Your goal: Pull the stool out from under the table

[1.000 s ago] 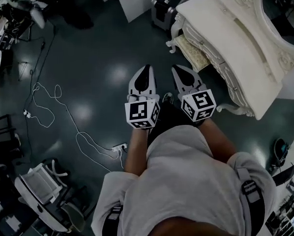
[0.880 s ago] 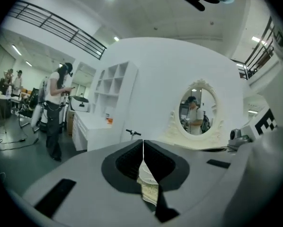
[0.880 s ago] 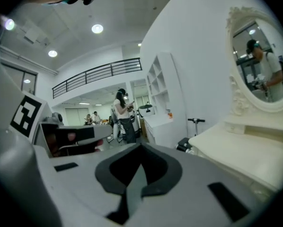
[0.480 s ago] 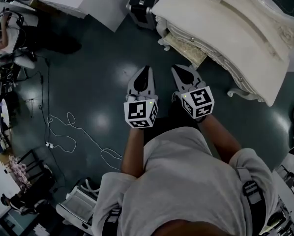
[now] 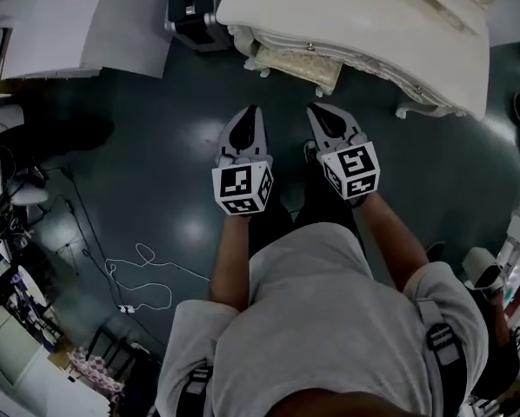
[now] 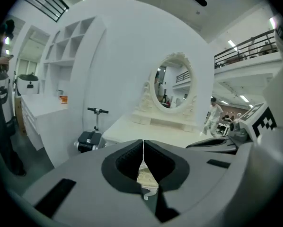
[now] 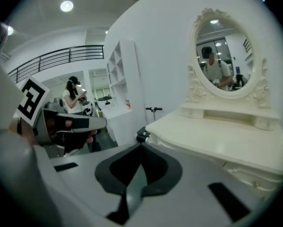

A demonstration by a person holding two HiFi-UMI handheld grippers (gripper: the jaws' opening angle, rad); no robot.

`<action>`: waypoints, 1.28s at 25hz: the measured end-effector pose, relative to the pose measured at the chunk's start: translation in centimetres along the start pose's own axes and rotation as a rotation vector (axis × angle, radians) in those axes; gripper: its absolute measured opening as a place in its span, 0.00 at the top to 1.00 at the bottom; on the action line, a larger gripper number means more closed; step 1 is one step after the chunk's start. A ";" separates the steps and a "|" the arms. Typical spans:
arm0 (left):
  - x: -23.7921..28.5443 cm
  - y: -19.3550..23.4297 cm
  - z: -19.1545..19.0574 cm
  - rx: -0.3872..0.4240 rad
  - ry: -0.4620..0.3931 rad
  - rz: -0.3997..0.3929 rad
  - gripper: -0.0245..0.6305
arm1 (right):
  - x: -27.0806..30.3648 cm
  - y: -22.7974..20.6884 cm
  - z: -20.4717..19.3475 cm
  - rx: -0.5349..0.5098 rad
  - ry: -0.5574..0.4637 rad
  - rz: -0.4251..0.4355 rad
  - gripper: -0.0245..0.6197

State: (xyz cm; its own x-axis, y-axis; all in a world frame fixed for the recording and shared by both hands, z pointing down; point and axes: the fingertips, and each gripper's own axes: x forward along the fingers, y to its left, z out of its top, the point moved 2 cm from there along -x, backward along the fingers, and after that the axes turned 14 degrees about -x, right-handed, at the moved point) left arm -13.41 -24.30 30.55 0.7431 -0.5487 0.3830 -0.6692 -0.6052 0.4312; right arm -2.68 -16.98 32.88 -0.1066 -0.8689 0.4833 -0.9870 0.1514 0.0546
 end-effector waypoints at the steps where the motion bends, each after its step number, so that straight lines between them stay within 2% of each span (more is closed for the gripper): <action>1: 0.4 0.8 0.0 0.011 0.015 -0.011 0.95 | 0.1 0.4 -0.4 0.008 0.012 -0.032 0.94; 6: 2.4 3.1 -1.6 0.047 0.111 -0.101 0.95 | 0.2 1.6 -3.5 0.115 0.069 -0.243 0.94; 9: 4.0 3.8 -4.0 0.067 0.162 -0.145 0.95 | 0.6 1.7 -6.4 0.156 0.091 -0.304 0.94; 12: 5.6 4.3 -7.0 0.025 0.225 -0.165 0.95 | 1.2 1.5 -10.3 0.164 0.143 -0.346 0.94; 15: 7.5 4.1 -9.3 0.016 0.236 -0.191 0.95 | 2.6 -0.4 -13.4 0.149 0.166 -0.360 0.94; 20: 9.7 5.3 -13.5 0.100 0.262 -0.216 0.95 | 4.6 -2.3 -18.7 0.116 0.207 -0.340 0.94; 24: 11.7 7.3 -17.1 0.125 0.303 -0.185 0.95 | 5.1 -4.1 -21.7 0.120 0.220 -0.328 0.94; 32: 14.7 10.4 -22.6 0.128 0.316 -0.120 0.95 | 6.1 -5.5 -27.1 0.115 0.261 -0.300 0.94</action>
State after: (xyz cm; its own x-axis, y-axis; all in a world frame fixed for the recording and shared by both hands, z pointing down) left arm -9.33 -25.61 59.14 0.7676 -0.2766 0.5782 -0.5577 -0.7328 0.3897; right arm 5.35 -10.31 59.20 0.2075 -0.7154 0.6672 -0.9782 -0.1567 0.1362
